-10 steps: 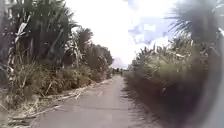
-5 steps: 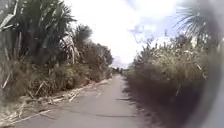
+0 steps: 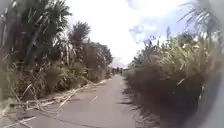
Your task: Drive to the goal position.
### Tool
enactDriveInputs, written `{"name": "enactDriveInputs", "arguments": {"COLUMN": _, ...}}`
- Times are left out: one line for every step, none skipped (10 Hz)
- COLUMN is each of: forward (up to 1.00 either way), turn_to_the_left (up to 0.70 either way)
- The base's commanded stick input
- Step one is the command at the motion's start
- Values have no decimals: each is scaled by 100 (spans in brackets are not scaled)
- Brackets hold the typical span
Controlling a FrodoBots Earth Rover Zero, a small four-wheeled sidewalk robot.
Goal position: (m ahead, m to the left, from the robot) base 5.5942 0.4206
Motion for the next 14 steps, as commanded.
{"name": "enactDriveInputs", "arguments": {"forward": 70, "turn_to_the_left": -3}}
{"name": "enactDriveInputs", "arguments": {"forward": 70, "turn_to_the_left": -3}}
{"name": "enactDriveInputs", "arguments": {"forward": 70, "turn_to_the_left": -2}}
{"name": "enactDriveInputs", "arguments": {"forward": 70, "turn_to_the_left": -2}}
{"name": "enactDriveInputs", "arguments": {"forward": 70, "turn_to_the_left": -2}}
{"name": "enactDriveInputs", "arguments": {"forward": 70, "turn_to_the_left": -2}}
{"name": "enactDriveInputs", "arguments": {"forward": 70, "turn_to_the_left": -2}}
{"name": "enactDriveInputs", "arguments": {"forward": 70, "turn_to_the_left": -2}}
{"name": "enactDriveInputs", "arguments": {"forward": 70, "turn_to_the_left": -2}}
{"name": "enactDriveInputs", "arguments": {"forward": 70, "turn_to_the_left": -3}}
{"name": "enactDriveInputs", "arguments": {"forward": 70, "turn_to_the_left": -3}}
{"name": "enactDriveInputs", "arguments": {"forward": 70, "turn_to_the_left": -3}}
{"name": "enactDriveInputs", "arguments": {"forward": 70, "turn_to_the_left": -2}}
{"name": "enactDriveInputs", "arguments": {"forward": 70, "turn_to_the_left": -1}}
